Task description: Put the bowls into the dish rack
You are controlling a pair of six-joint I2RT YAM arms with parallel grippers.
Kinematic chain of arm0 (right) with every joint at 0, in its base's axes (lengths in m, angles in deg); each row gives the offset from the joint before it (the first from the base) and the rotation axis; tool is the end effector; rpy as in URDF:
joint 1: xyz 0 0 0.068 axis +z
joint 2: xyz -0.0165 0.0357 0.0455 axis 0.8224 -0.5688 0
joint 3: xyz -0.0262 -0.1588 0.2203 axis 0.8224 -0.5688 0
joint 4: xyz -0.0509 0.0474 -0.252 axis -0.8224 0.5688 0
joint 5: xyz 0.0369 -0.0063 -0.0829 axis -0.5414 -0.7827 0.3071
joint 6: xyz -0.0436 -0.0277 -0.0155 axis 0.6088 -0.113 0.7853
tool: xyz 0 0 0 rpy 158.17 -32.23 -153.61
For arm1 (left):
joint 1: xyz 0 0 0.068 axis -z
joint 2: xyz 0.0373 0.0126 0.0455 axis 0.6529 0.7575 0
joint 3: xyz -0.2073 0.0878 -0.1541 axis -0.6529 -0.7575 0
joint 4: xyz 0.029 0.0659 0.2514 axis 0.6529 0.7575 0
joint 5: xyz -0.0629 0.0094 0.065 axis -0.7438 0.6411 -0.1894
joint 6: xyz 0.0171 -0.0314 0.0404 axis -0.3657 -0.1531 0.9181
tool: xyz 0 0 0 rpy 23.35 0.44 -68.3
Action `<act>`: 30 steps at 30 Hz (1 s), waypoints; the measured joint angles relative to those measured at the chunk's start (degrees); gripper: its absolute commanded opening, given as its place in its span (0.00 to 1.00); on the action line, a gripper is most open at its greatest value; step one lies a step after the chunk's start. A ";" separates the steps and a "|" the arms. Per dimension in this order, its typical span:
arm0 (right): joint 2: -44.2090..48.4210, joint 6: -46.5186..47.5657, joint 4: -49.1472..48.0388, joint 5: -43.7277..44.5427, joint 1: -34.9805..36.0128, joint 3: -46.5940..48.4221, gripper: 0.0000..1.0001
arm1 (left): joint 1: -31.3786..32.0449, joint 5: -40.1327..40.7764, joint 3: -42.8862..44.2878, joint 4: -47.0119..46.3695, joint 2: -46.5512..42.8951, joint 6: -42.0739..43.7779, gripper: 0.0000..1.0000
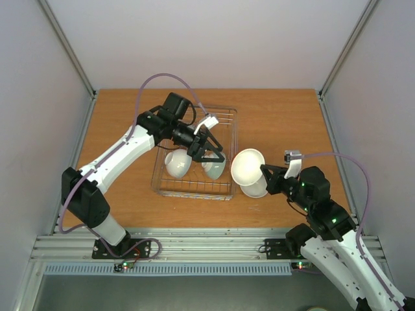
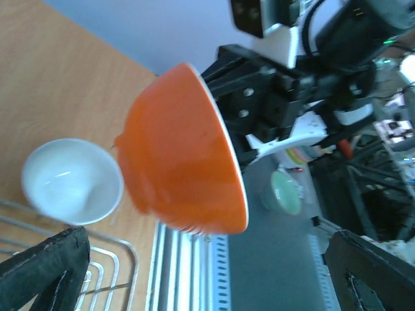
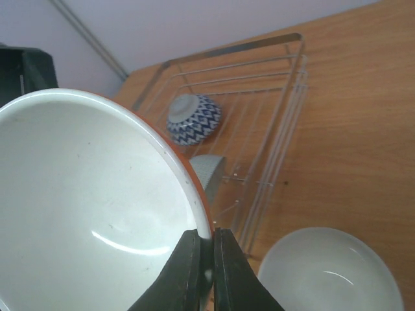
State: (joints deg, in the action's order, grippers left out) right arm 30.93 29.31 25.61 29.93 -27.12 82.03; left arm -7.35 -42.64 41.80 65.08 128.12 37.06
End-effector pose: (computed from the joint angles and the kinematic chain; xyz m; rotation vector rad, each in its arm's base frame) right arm 0.0979 0.0557 0.2968 -0.5191 1.8793 0.4080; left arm 0.2645 -0.2127 0.3450 1.2673 1.9570 -1.5540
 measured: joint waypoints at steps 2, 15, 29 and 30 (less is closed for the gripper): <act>0.57 0.57 -1.73 -2.03 0.00 -0.92 0.01 | -0.07 -3.41 -0.02 -0.31 -0.24 -0.74 0.99; 1.68 2.12 -9.46 -9.84 0.00 -2.86 0.01 | -0.33 -5.84 -6.40 -8.04 -1.03 -7.34 0.99; 0.22 2.27 -12.72 -11.23 0.00 -4.37 0.01 | -0.22 -9.88 -13.11 -22.40 -1.03 -19.45 0.99; -0.02 2.27 -12.98 -11.28 -0.02 -4.59 0.01 | -0.20 -9.90 -13.49 -23.02 -1.03 -20.15 0.99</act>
State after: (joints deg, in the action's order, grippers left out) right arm 30.91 31.59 12.62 18.65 -27.15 77.44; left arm -7.55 -52.55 28.32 42.06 127.10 16.91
